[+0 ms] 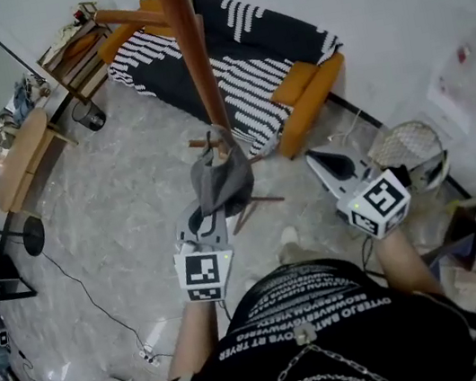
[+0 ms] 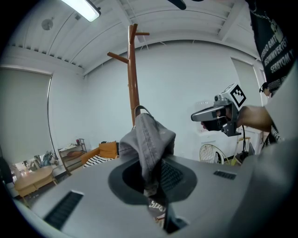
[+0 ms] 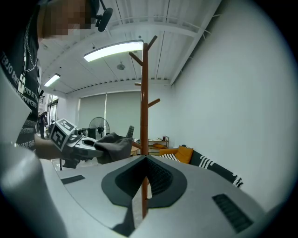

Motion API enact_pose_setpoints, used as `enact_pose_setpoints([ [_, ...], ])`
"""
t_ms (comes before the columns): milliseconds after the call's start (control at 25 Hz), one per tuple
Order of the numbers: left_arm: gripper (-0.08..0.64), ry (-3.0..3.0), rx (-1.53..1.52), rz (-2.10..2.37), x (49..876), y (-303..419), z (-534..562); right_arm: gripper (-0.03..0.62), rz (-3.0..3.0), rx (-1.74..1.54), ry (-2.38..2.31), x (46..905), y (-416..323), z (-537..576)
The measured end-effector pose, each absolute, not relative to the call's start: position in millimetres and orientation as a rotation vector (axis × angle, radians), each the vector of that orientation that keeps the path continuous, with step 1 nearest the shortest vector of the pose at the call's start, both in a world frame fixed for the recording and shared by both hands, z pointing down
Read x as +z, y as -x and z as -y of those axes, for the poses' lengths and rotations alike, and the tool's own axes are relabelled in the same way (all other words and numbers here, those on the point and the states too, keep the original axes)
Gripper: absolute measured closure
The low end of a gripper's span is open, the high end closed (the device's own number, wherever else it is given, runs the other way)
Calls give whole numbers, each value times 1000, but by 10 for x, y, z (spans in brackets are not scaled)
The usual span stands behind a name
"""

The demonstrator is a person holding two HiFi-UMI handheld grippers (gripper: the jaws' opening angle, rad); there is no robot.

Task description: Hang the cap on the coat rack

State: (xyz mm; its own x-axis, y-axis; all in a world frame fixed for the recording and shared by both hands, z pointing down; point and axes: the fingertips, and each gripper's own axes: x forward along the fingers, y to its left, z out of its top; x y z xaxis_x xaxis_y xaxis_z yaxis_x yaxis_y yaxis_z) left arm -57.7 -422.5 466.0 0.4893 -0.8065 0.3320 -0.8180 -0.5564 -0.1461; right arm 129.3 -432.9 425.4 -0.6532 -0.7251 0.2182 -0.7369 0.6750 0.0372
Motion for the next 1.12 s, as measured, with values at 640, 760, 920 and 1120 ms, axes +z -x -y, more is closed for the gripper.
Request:
enact_pose_setpoints([
  [640, 535, -2627, 670, 1401, 5178, 533, 4325, 601, 2667, 93, -1197, 4282, -1321, 4371],
  [760, 535, -2627, 681, 1369, 5238, 515, 4316, 601, 2664, 86, -1205, 4259, -1332, 4366],
  [920, 531, -2606, 728, 1307, 5381, 466, 4261, 601, 2665, 76, -1208, 4235, -1330, 4337],
  [1120, 453, -2599, 735, 1272, 5462, 447, 4135, 601, 2673, 51, -1196, 4185, -1274, 4269],
])
